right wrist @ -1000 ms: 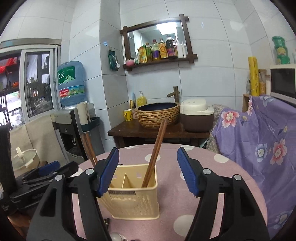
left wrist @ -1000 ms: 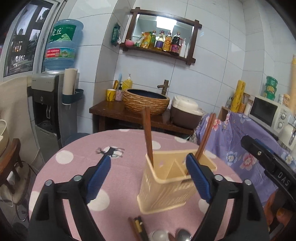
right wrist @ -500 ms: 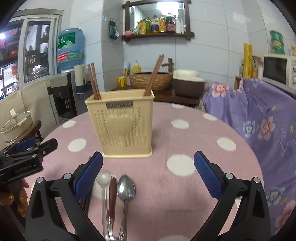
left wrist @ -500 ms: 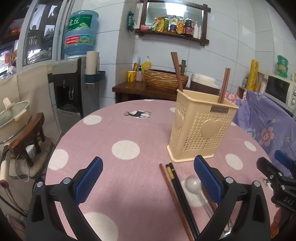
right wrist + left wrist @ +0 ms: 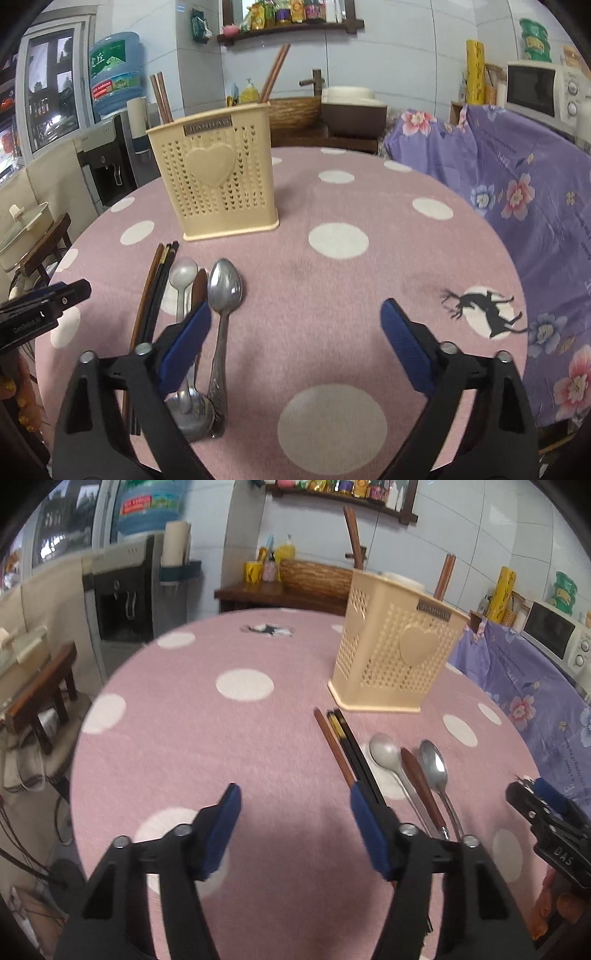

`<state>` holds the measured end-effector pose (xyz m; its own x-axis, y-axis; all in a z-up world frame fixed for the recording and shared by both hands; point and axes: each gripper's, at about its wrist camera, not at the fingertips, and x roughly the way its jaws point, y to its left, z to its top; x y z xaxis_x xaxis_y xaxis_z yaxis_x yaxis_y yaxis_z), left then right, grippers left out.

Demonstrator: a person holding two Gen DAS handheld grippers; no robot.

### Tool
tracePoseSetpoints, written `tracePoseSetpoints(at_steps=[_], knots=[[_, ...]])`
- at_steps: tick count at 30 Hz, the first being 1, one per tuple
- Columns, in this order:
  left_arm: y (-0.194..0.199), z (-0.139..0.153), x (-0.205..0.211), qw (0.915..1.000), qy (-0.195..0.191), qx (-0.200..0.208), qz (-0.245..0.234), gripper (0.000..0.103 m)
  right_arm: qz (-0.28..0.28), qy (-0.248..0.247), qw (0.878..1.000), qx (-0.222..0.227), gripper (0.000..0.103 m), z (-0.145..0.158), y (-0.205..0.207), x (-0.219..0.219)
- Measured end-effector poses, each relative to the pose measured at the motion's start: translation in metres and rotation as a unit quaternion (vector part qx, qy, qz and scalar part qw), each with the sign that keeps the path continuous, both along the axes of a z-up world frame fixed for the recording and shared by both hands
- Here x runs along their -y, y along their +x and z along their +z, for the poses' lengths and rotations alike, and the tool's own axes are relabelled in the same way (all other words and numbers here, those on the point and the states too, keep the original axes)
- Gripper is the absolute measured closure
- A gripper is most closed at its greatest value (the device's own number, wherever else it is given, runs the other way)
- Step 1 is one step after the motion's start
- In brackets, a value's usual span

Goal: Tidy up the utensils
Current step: 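Move both tools back toward the spoons and black chopsticks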

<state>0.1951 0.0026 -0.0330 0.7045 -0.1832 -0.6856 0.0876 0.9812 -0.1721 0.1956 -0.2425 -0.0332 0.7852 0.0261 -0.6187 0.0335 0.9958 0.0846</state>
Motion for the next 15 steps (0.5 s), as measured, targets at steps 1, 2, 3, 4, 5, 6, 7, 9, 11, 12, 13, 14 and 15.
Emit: tracePoseSetpoints(at_steps=[1,2,3,4,5,6,7,9,11,12,13,14,15], knots=[[0.000,-0.002,0.003,1.0000,-0.002,-0.007,-0.006,0.053,0.004,0.002,1.000,-0.010,0.028,-0.002,0.002,-0.001],[0.000,-0.003,0.006,0.9999,-0.002,-0.010,-0.012,0.055,0.012,0.007,1.000,-0.020,0.031,-0.004,0.005,-0.003],[0.000,-0.004,0.010,0.9997,-0.001,-0.012,-0.019,0.057,0.021,0.013,0.999,-0.030,0.032,-0.007,0.007,-0.005],[0.001,-0.005,0.014,0.9995,-0.001,-0.017,-0.028,0.059,0.032,0.019,0.998,-0.042,0.034,-0.011,0.009,-0.009],[0.001,-0.006,0.018,0.9992,0.000,-0.022,-0.034,0.061,0.039,0.020,0.998,-0.051,0.037,-0.014,0.011,-0.012],[0.002,-0.007,0.021,0.9989,0.000,-0.025,-0.039,0.063,0.043,0.018,0.997,-0.056,0.038,-0.016,0.013,-0.016],[0.002,-0.008,0.025,0.9986,0.001,-0.028,-0.044,0.063,0.047,0.013,0.997,-0.063,0.038,-0.018,0.014,-0.019],[0.003,-0.009,0.031,0.9981,0.009,-0.030,-0.052,0.063,0.053,0.005,0.996,-0.074,0.040,-0.022,0.018,-0.025],[0.004,-0.011,0.034,0.9978,0.010,-0.034,-0.057,0.063,0.057,0.009,0.995,-0.083,0.042,-0.025,0.020,-0.028],[0.004,-0.012,0.035,0.9976,0.010,-0.036,-0.058,0.063,0.059,0.010,0.994,-0.087,0.042,-0.026,0.022,-0.028],[0.005,-0.013,0.036,0.9976,0.011,-0.037,-0.058,0.063,0.061,0.007,0.994,-0.092,0.043,-0.027,0.023,-0.030],[0.005,-0.014,0.037,0.9975,0.014,-0.039,-0.058,0.063,0.064,0.003,0.993,-0.096,0.044,-0.027,0.025,-0.032],[0.006,-0.015,0.038,0.9973,0.015,-0.041,-0.059,0.063,0.066,0.000,0.993,-0.098,0.044,-0.028,0.026,-0.034]])
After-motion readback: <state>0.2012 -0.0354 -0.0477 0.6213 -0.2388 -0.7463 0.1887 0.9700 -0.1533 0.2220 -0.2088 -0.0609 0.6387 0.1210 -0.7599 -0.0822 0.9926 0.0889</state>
